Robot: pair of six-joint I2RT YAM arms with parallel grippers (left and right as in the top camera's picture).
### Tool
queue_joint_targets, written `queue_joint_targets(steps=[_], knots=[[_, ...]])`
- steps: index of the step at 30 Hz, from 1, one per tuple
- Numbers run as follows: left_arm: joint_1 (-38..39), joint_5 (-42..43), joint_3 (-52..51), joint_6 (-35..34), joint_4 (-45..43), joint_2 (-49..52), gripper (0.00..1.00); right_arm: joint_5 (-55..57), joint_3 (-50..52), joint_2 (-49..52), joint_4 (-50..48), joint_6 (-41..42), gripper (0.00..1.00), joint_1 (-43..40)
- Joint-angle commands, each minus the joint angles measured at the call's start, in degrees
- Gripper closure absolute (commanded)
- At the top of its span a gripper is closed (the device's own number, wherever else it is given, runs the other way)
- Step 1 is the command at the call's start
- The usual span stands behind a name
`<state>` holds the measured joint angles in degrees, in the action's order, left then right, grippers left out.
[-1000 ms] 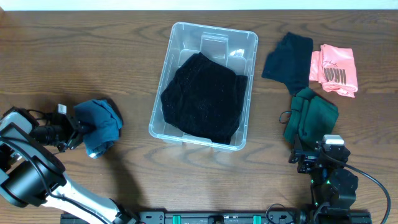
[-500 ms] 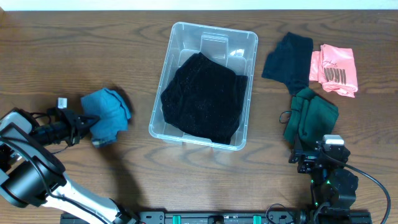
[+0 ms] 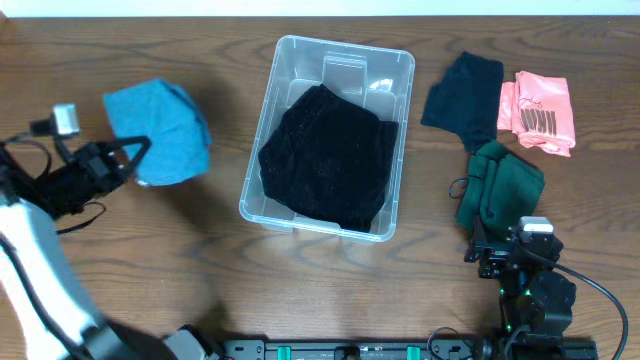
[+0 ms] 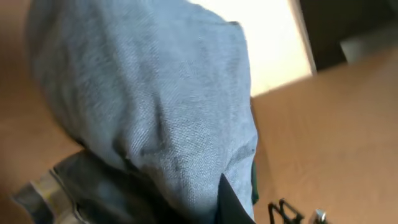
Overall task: Pack container
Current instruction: 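Lift the light-blue cloth and carry it into the bin, then press the light-blue cloth down beside the black garment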
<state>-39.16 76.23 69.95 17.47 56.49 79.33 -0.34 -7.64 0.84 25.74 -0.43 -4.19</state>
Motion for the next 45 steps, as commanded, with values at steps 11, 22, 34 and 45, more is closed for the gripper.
queue_joint_targets(steps=[11, 22, 34, 45], knots=[[30.8, -11.3, 1.1, -12.2, -13.3, -15.1, 0.94, -0.1, 0.3, -0.2, 0.0, 0.8, 0.01, -0.3], [50.0, -27.7, 1.1, -37.0, -40.2, -4.7, 0.94, -0.1, 0.3, -0.2, 0.0, 0.8, 0.01, -0.3], [55.5, -35.3, 1.1, -64.8, -78.7, 19.3, 0.94, -0.1, 0.3, -0.2, 0.0, 0.8, 0.01, -0.3], [57.9, -39.9, 1.1, -69.0, -79.9, 33.0, 0.94, -0.1, 0.3, -0.2, 0.0, 0.8, 0.01, -0.3]])
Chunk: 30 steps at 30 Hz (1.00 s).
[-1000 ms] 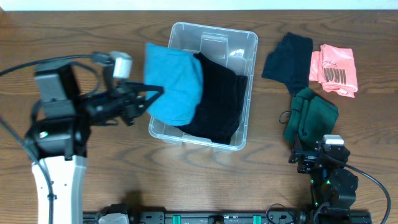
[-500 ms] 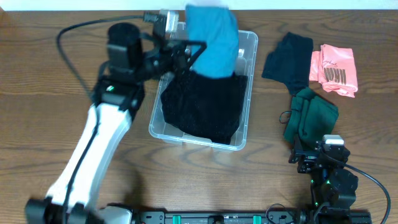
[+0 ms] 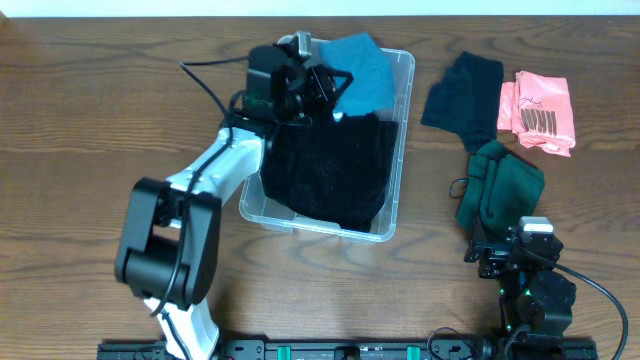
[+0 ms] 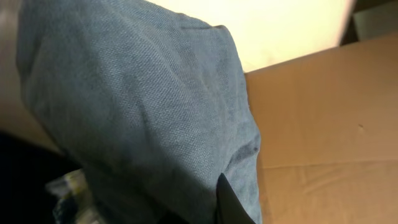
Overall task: Pack container
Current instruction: 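Press the light-blue cloth down beside the black garment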
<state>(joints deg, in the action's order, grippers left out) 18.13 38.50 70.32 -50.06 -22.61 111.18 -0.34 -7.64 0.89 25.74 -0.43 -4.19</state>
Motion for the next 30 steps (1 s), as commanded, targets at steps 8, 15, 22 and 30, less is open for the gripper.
queue_joint_targets(steps=[8, 15, 22, 30], knots=[[2.6, -2.7, 0.7, -3.2, -0.4, 5.9, 0.93, -0.1, 0.3, -0.3, 0.0, 0.8, 0.01, -0.3], [3.3, -2.0, 0.8, -5.6, -2.1, 6.0, 0.45, -0.1, 0.3, -0.3, 0.0, 0.8, 0.01, -0.3], [2.0, -0.2, 0.9, -7.5, -3.0, 2.6, 0.02, -0.1, 0.3, -0.3, 0.0, 0.8, 0.01, -0.3], [1.9, -0.2, 0.9, -7.2, -0.4, -5.9, 0.02, -0.1, 0.3, -0.3, 0.0, 0.8, 0.01, -0.3]])
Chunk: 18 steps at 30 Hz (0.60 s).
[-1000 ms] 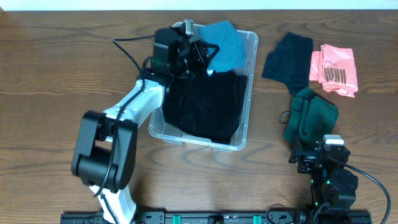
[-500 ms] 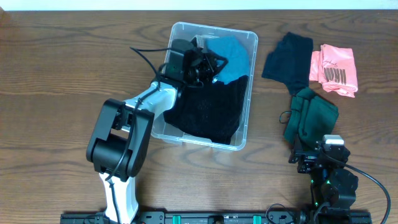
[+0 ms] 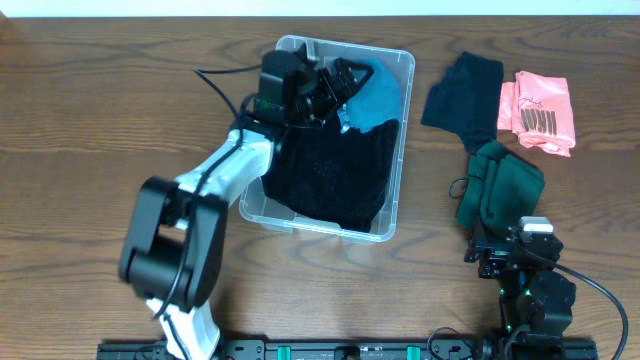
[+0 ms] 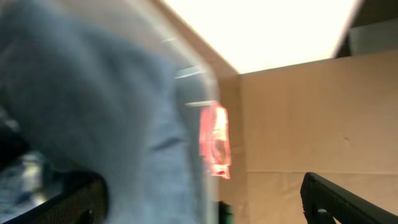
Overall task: Pack container
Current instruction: 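Press the light-blue cloth down beside the black garment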
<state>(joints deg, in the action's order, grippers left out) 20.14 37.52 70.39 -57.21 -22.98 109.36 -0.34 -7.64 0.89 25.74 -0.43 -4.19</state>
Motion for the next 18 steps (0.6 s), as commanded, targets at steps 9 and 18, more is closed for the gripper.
queue_joint_targets(steps=[9, 18], knots=[[0.6, -11.5, 0.8, 15.6, 11.9, -6.5, 0.58, -0.1, 0.3, -0.3, 0.0, 0.8, 0.01, -0.3], [7.1, -32.7, 0.8, 36.2, 22.6, -6.5, 0.64, -0.1, 0.3, -0.2, 0.0, 0.8, 0.01, -0.3]])
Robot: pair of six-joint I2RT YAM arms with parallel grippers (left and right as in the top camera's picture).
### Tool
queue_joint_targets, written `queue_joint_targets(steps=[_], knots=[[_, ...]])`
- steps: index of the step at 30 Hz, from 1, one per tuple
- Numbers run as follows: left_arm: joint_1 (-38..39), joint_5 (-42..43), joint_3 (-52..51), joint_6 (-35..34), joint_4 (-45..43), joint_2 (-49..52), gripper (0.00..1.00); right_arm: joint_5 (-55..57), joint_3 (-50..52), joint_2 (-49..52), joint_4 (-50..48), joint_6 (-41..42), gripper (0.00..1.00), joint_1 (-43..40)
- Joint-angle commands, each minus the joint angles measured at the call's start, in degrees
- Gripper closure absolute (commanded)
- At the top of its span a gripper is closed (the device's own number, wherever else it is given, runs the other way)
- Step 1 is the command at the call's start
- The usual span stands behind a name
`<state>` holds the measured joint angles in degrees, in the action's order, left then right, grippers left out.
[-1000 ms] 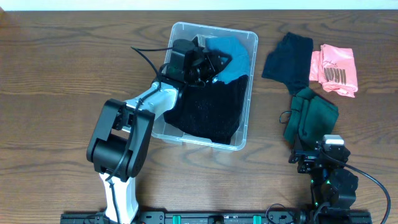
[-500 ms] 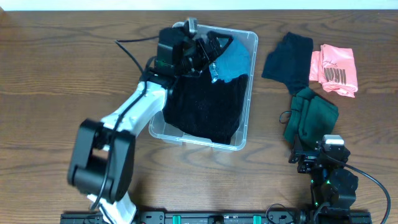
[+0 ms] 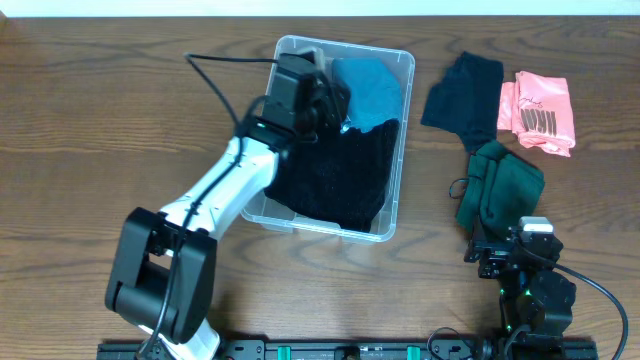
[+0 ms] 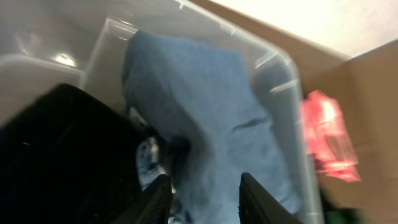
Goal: Pack container
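Observation:
The clear plastic container (image 3: 400,60) stands at the middle of the table. A black garment (image 3: 335,170) fills most of it. A blue garment (image 3: 372,88) lies crumpled in its far right corner, partly on the black one. My left gripper (image 3: 322,103) hovers over the container's far part, just left of the blue garment. In the left wrist view the left gripper (image 4: 204,193) is open, its fingers (image 4: 157,198) apart over the blue garment (image 4: 205,118) with nothing between them. My right gripper (image 3: 508,246) rests near the front right edge.
Right of the container lie a dark navy garment (image 3: 462,92), a pink garment (image 3: 540,110) and a green garment (image 3: 498,185). The green one reaches almost to the parked right arm. The left arm stretches from the front left across the table to the container.
The blue garment now lies settled in the container's far right corner, free of the fingers. My left gripper has shifted slightly left and back from it.
My left gripper held the blue garment over the table far left of the container. Then it held it above the container's far edge. Later it was low inside with the cloth spreading. Now the garment rests in the container and the gripper is open.

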<state>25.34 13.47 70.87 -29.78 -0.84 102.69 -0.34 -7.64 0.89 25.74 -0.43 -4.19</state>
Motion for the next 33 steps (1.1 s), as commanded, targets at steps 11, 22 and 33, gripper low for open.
queue_joint_targets(steps=[11, 22, 33], knots=[[2.2, -10.1, 0.4, 11.4, -6.1, 0.7, 0.63, -0.1, 0.3, -0.2, 0.0, 0.8, 0.01, -0.3], [2.2, -6.6, 0.4, 11.4, -11.9, 6.7, 0.63, -0.1, 0.3, -0.2, 0.0, 0.8, 0.01, -0.3], [2.2, -4.9, 0.4, 12.6, -5.4, 12.7, 0.63, -0.1, 0.3, -0.2, 0.0, 0.8, 0.01, -0.3]])
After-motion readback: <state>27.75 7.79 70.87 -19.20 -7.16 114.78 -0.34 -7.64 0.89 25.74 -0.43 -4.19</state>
